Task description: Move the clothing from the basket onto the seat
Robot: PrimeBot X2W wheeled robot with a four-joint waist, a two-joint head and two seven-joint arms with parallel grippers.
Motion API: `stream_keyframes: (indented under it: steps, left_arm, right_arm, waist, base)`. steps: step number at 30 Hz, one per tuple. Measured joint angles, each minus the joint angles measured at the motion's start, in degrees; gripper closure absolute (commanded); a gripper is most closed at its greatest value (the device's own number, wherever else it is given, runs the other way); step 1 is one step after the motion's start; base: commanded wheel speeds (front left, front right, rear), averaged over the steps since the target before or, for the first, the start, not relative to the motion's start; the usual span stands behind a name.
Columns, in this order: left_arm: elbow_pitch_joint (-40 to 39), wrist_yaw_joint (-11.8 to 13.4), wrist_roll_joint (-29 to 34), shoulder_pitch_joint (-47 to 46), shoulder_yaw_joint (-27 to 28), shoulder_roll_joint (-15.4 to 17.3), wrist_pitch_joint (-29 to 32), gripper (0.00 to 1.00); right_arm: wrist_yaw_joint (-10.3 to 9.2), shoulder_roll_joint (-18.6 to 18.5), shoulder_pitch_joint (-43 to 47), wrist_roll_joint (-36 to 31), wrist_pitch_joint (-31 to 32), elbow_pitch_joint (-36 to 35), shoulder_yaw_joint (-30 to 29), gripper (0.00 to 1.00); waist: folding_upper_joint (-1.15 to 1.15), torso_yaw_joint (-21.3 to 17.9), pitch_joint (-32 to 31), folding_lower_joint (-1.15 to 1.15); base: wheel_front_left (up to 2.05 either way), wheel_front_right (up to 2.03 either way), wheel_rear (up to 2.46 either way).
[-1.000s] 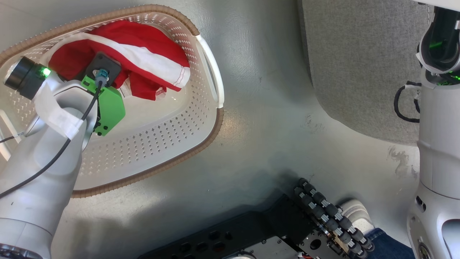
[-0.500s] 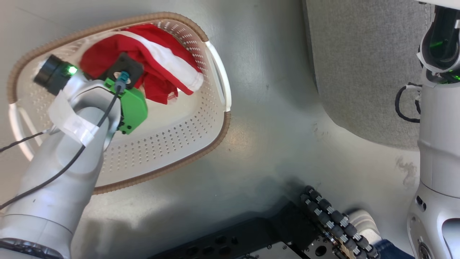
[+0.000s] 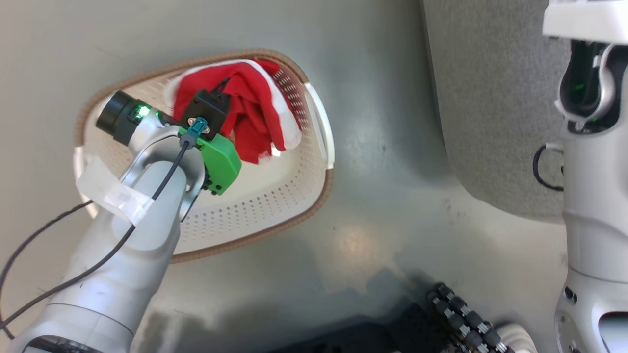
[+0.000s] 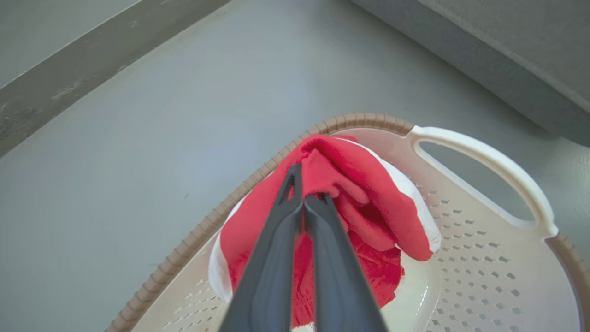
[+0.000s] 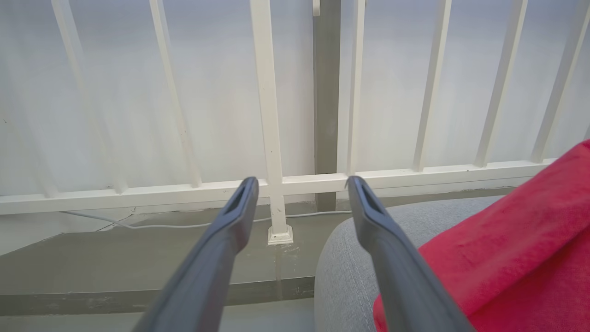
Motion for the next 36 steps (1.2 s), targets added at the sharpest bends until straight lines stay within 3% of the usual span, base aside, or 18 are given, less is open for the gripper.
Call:
stream_keyframes:
  steps: [36]
  left_arm:
    - [-8.1, -1.1, -13.3, 0.5, 4.4, -2.5, -0.9, 1.00]
  right_arm:
    - [3.48, 0.0, 17.1, -0.9, 0.0, 13.6, 0.6, 0.00]
  waist:
    - [0.00, 8.8, -27.7, 0.00]
  base:
    - [0.00, 0.00, 0.00]
